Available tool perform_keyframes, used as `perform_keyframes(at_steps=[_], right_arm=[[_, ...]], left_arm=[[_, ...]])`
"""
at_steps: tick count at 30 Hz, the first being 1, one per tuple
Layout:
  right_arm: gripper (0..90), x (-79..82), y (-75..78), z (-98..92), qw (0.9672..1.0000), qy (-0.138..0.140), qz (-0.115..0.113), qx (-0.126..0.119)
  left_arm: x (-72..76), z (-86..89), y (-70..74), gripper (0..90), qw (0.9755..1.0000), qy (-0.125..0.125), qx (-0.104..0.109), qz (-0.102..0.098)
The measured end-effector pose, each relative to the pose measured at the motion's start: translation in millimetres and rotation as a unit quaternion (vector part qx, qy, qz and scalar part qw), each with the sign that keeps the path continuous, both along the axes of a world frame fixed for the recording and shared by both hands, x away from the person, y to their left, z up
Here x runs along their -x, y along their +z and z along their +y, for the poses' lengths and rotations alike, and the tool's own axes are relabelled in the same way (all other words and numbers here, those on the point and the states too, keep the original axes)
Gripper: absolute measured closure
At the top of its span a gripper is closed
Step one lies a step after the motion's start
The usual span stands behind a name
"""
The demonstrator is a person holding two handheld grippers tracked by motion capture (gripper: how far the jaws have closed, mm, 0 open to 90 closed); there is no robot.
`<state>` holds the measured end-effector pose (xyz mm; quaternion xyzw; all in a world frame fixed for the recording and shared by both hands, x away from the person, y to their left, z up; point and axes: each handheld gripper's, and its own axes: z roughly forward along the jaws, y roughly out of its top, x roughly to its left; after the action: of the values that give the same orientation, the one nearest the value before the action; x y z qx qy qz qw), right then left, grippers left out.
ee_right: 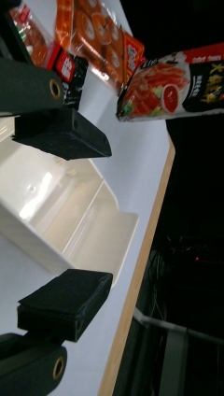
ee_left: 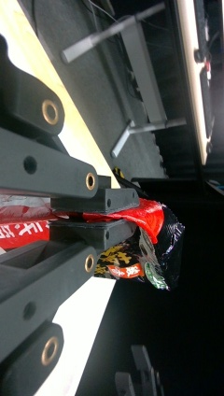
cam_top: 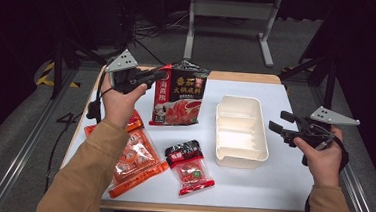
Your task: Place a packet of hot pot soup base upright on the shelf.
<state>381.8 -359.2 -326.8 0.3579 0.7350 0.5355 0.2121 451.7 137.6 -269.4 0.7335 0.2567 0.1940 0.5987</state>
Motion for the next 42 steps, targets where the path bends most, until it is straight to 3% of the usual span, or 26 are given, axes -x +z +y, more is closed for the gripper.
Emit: perform_keyframes(at_steps=[9, 18, 24, 32, 42], right_arm=[[35.6, -10.6, 39.3, 32.3, 0.9985, 0.050, -0.014, 0.013], [35.4, -16.5, 62.0, 61.2, 0.9950, 0.097, -0.011, 0.020], [34.5, -17.7, 76.8, 80.7, 0.9917, 0.125, -0.012, 0.027], [33.7, -22.3, 84.3, 98.8, 0.9875, 0.156, -0.004, 0.020], [36.0, -29.4, 84.4, 115.6, 0.9835, 0.178, 0.012, 0.029]], left_arm=[[10.8, -19.7, 8.5, 86.2, 0.9994, -0.033, 0.007, -0.011], [25.9, -36.2, 14.0, 86.2, 0.9979, -0.060, 0.007, -0.023], [33.6, -47.2, 15.9, 86.2, 0.9971, -0.074, 0.002, -0.016], [40.6, -57.1, 17.4, 86.2, 0.9956, -0.092, 0.000, -0.018], [47.2, -67.7, 17.4, 86.1, 0.9939, -0.108, -0.002, -0.020]])
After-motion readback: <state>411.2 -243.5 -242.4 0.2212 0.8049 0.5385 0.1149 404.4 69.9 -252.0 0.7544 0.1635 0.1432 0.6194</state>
